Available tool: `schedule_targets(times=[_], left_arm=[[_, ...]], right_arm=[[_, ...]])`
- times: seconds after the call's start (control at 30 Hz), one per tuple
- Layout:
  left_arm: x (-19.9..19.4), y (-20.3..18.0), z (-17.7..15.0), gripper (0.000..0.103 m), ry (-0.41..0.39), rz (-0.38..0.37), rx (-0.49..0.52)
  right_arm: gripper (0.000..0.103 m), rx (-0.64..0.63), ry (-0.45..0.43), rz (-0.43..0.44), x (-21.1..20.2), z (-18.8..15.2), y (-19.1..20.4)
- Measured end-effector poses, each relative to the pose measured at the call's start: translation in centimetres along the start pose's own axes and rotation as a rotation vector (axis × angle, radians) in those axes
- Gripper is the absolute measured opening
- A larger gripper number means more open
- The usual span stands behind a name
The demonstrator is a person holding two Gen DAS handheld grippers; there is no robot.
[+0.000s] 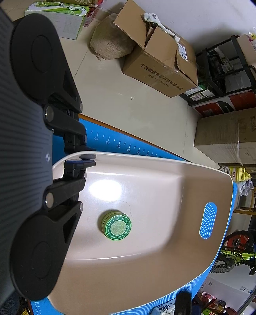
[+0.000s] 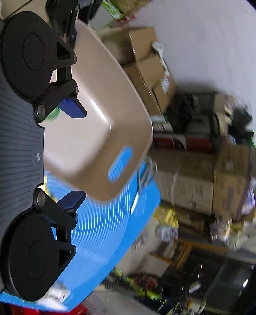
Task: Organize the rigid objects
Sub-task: 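Carry the green tin with the right tool into the bin and release, then grasp the white pill bottle with the right tool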
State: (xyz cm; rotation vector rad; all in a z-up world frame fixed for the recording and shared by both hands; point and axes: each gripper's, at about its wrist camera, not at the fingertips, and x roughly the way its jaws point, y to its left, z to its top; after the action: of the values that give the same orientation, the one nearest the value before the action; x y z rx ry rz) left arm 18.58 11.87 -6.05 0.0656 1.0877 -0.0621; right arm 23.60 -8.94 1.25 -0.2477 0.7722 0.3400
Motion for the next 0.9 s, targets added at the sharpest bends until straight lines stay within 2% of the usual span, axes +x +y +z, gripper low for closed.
schedule_targets(times=[0.17,0.3,0.6,0.73,0.87,0.9], left_arm=[[0.1,-0.2,0.1,0.007,0.002,0.002,0.002],[0.1,-0.3,0.1,0.007,0.002,0.003,0.001],[0.1,-0.1,0.1,0.008,0.007,0.008,0.006],[0.1,-0.2,0.1,0.008,0.006,0.009,0.004],[0.1,-0.3,0.1,0.008,0.005,0.015,0.007],[0.1,-0.3,0.1,0.008,0.006,0.016,0.008]], right_arm=[[0.089,0.054,0.045,-0.06,0.9,-2.4,-5.2],[0.09,0.102,0.136,-0.077,4.4,-4.6,-8.5],[0.088,0.046,0.199,-0.149,10.1,-7.5,-10.1],[0.084,-0.013,0.202,-0.152,11.3,-7.8,-10.2],[0.08,-0.012,0.205,-0.13,12.2,-8.3,-10.8],[0.075,-0.004,0.2,-0.116,12.1,-8.2,-11.2]])
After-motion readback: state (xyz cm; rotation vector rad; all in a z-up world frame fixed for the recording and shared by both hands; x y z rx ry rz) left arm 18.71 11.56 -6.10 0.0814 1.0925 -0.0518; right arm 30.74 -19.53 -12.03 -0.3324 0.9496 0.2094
